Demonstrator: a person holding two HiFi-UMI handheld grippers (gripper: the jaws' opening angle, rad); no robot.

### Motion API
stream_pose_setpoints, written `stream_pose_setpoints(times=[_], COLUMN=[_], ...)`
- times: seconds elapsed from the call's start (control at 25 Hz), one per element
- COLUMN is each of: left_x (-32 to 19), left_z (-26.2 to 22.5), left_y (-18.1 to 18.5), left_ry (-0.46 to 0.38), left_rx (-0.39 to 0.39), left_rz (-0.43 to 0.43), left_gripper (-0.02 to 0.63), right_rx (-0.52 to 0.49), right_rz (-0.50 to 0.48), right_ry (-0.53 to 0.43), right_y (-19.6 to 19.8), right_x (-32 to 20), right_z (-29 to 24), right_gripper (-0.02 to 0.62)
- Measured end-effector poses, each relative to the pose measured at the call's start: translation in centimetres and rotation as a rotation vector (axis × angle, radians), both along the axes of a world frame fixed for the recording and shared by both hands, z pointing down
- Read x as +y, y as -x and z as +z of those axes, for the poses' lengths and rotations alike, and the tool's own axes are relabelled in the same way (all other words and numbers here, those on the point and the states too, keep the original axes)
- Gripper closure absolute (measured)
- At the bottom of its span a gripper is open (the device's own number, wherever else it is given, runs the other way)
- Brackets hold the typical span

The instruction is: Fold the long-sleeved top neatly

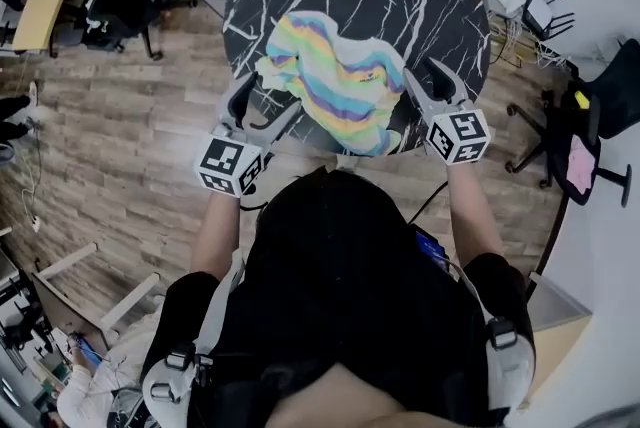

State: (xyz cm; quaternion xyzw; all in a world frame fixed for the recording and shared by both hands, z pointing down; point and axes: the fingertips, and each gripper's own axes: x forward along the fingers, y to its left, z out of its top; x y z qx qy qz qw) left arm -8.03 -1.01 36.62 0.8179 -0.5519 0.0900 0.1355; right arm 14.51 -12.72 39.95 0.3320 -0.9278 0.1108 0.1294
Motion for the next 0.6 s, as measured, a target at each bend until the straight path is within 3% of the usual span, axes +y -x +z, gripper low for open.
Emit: stream_pose_setpoints(times=[0.16,0.6], left_x=[-0.9,-2.3], left_z=[0.7,3.2], left_y=[-0.7,-1.9], left_ry=[0.036,0.133], left_rx=[-0.001,-0.034], left_rz=[-0.032,-0.132], left_gripper=[0.229,0.238], right_rx=[0.040,0.099], right_rz=[-0.060,-0.175], right_ry=[0.084,0.366], right_y=[-0.1,1.2], right_x=[-3.2,-8.6], right_z=[4.0,13.9], right_gripper=[0.439,0.449])
